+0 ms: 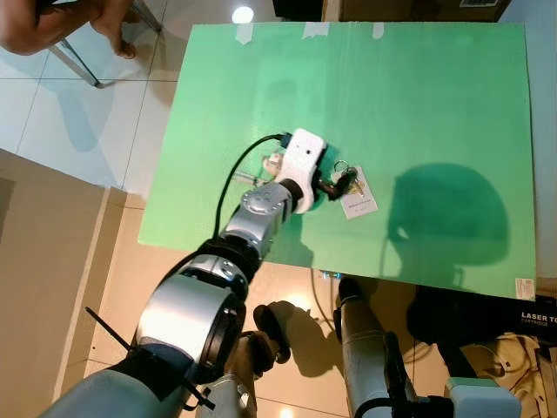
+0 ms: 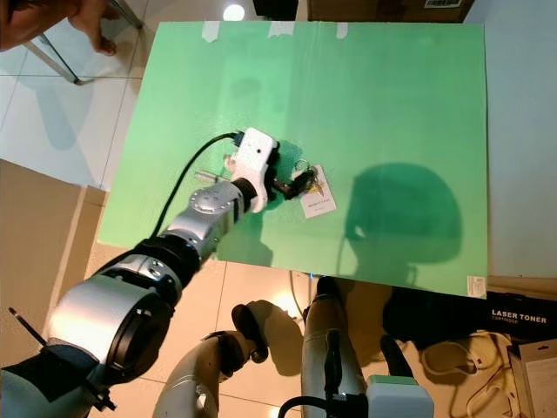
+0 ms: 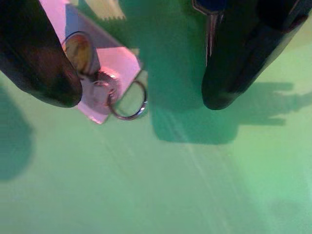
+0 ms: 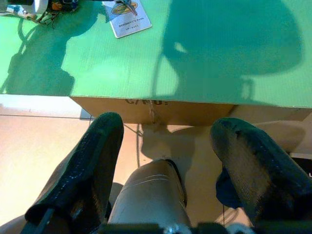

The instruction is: Hang keys on a hook

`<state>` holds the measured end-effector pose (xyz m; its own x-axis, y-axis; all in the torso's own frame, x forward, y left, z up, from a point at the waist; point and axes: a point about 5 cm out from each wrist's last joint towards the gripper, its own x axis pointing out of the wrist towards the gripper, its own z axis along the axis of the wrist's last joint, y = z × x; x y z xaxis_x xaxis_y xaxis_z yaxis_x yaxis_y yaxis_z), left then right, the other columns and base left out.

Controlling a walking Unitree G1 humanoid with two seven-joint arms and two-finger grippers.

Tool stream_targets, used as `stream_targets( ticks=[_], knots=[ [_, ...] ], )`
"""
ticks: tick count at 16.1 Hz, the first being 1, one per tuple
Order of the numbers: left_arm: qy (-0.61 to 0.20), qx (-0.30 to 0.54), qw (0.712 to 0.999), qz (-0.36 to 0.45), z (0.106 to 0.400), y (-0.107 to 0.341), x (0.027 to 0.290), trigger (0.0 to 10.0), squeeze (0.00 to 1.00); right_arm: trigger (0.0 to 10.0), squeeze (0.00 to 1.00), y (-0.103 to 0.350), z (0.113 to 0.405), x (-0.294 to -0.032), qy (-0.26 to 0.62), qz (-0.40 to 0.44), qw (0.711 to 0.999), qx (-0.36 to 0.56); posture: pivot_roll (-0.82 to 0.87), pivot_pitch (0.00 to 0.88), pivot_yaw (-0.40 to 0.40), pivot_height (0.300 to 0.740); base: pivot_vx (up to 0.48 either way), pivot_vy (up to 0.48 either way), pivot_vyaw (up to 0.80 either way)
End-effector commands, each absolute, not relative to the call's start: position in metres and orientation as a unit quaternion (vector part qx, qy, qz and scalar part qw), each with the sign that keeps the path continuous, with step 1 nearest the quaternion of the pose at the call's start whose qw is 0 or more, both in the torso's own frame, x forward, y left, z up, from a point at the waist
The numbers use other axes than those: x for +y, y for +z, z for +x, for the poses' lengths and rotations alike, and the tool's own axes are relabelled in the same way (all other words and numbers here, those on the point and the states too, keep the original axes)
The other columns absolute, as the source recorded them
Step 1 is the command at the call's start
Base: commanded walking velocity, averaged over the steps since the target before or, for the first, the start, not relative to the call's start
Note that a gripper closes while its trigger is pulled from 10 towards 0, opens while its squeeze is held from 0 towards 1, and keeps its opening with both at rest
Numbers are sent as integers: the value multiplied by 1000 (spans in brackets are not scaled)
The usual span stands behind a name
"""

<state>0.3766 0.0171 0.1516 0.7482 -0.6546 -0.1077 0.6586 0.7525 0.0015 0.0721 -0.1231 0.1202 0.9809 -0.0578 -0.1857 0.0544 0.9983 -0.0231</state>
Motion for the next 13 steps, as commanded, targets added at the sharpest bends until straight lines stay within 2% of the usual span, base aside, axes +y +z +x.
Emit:
stream_targets(
  ticks=[1, 6, 13],
  knots=[
    [-357, 70, 931, 19, 370, 136, 18, 10000, 0, 10000, 0, 112, 64, -117, -22, 0, 992, 126, -669, 491, 225, 740, 0, 0, 0],
    [-377, 40, 925, 27, 365, 139, 9, 10000, 0, 10000, 0, 109, 63, -114, -23, -1, 992, 128, -666, 499, 233, 740, 0, 0, 0],
    [-374, 65, 923, 62, 357, 122, 4, 10000, 0, 10000, 0, 110, 62, -111, -20, -1, 991, 129, -665, 508, 228, 740, 0, 0, 0]
  ],
)
